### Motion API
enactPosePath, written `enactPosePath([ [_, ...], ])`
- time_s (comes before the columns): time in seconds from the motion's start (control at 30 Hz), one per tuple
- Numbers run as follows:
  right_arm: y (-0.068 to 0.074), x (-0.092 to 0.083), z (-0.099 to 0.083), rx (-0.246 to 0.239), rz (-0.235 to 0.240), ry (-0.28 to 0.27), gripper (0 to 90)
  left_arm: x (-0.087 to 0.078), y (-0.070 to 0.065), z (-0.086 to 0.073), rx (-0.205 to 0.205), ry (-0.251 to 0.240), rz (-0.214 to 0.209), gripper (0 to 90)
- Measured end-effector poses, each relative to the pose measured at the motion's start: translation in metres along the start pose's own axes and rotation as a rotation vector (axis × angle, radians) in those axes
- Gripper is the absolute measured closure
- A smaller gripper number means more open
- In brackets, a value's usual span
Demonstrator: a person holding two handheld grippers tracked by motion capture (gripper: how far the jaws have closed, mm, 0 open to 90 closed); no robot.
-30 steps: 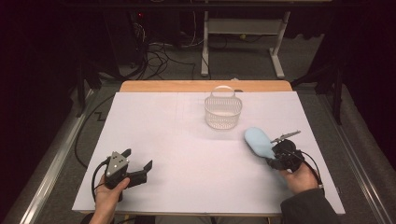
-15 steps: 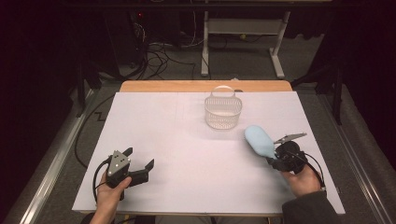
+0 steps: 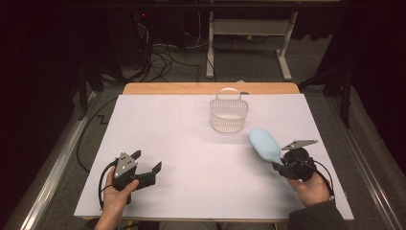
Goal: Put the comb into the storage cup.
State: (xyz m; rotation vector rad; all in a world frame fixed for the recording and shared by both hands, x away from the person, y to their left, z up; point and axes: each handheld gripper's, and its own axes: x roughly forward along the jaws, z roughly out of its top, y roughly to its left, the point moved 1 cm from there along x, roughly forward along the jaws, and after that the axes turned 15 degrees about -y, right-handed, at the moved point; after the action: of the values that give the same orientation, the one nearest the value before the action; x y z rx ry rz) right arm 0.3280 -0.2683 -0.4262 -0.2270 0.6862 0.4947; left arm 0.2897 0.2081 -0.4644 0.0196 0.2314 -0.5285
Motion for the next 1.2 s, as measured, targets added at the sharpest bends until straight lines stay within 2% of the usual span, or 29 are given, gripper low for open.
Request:
enactPosePath([
  [0.4, 0.013, -0.004, 0.000, -0.008, 0.040, -0.044, 70.8, 0.009, -0.010, 0.004, -0.010, 0.002, -0.041, 15.7],
  [0.6, 0.021, -0.007, 0.001, -0.022, 0.056, -0.059, 70.8, 0.012, -0.014, 0.006, 0.001, 0.007, -0.061, 15.9],
  [1.2, 0.043, -0.008, 0.007, -0.061, 0.110, -0.081, 70.7, 0.021, -0.029, 0.014, 0.001, 0.005, -0.135, 17.0],
])
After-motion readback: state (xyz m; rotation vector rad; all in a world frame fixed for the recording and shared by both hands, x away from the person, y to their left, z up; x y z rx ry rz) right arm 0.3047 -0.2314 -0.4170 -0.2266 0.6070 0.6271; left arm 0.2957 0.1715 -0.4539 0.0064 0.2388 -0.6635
